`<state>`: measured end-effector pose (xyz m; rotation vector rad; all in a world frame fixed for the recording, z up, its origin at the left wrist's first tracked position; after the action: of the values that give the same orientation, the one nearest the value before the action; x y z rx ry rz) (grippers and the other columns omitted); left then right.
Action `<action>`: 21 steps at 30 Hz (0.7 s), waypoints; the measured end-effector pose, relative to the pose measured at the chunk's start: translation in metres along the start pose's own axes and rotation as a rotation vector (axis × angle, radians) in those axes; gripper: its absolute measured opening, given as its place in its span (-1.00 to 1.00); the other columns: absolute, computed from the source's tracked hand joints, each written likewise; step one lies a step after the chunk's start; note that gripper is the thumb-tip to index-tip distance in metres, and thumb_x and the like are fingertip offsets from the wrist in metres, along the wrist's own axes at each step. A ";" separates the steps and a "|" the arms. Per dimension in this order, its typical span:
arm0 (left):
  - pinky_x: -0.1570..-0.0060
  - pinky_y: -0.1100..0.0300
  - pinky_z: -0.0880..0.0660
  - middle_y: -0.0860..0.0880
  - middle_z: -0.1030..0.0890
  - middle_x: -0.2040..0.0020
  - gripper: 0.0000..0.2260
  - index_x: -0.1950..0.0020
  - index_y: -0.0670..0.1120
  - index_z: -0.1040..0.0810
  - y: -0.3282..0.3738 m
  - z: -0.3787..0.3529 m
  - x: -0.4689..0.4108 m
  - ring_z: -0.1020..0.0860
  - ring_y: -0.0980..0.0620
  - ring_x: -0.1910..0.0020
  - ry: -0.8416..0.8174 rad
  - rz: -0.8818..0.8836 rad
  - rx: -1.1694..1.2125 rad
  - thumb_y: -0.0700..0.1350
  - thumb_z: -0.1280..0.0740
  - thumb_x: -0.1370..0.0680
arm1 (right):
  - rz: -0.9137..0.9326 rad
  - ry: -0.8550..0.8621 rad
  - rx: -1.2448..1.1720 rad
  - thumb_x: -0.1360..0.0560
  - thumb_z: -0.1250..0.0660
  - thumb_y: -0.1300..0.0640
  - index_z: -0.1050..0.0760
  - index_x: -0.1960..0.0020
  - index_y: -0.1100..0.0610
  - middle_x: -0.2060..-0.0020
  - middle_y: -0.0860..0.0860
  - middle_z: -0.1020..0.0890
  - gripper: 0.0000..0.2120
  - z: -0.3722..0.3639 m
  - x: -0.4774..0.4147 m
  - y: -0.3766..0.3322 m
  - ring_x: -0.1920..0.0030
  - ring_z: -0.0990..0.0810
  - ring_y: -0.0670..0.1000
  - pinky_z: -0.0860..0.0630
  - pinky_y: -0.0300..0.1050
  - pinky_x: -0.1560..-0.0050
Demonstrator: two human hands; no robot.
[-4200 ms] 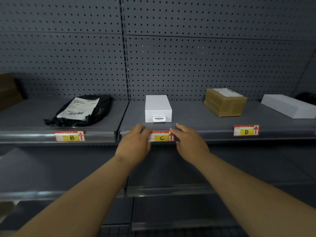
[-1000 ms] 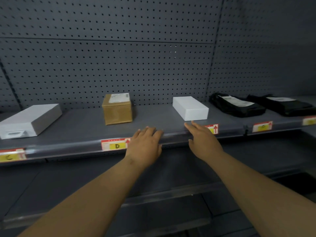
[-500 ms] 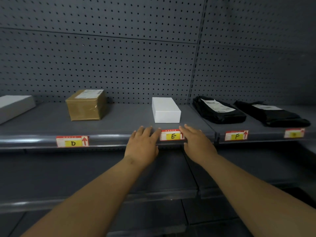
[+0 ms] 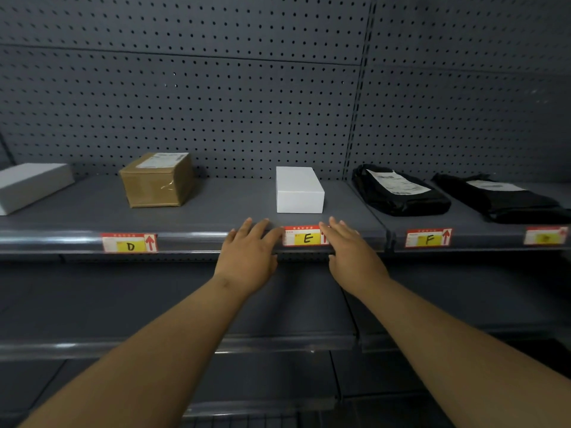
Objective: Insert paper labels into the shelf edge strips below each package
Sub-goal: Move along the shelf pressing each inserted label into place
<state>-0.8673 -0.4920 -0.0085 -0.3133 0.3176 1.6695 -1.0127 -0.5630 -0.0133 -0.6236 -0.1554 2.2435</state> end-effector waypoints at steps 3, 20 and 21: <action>-0.40 -0.14 -0.13 -0.03 -0.22 -0.48 -0.53 -0.43 0.06 -0.17 -0.001 -0.001 0.000 -0.10 -0.15 -0.47 0.004 0.000 -0.006 -0.01 -0.23 -0.55 | -0.003 0.002 -0.001 -0.49 -0.12 0.41 -0.06 -0.50 0.03 -0.53 0.02 -0.06 -0.34 0.000 0.000 0.001 -0.53 0.03 0.01 0.08 -0.10 -0.49; -0.37 -0.15 -0.16 -0.03 -0.28 -0.43 -0.59 -0.37 0.07 -0.29 -0.001 0.001 0.000 -0.15 -0.13 -0.45 0.013 -0.027 -0.017 -0.01 -0.24 -0.53 | 0.008 0.044 -0.018 -0.45 -0.15 0.46 -0.24 -0.43 0.10 -0.52 0.04 -0.12 -0.41 -0.002 0.000 0.003 -0.53 0.00 0.02 0.19 -0.18 -0.45; -0.37 -0.16 -0.16 -0.04 -0.29 -0.43 -0.60 -0.36 0.06 -0.30 -0.001 0.001 0.000 -0.15 -0.13 -0.45 0.009 -0.028 -0.020 -0.01 -0.23 -0.53 | 0.001 0.045 -0.023 -0.45 -0.15 0.46 -0.28 -0.42 0.11 -0.52 0.05 -0.13 -0.42 -0.002 -0.001 0.004 -0.53 0.00 0.02 0.18 -0.17 -0.45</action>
<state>-0.8669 -0.4913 -0.0077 -0.3387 0.3022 1.6446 -1.0140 -0.5663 -0.0158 -0.6856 -0.1589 2.2295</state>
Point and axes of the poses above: each hand's wrist, its own x-axis away from the middle knuckle, its own z-axis out of the back of the hand, y = z × x, the point moved 8 cm from there along -x, towards the middle knuckle
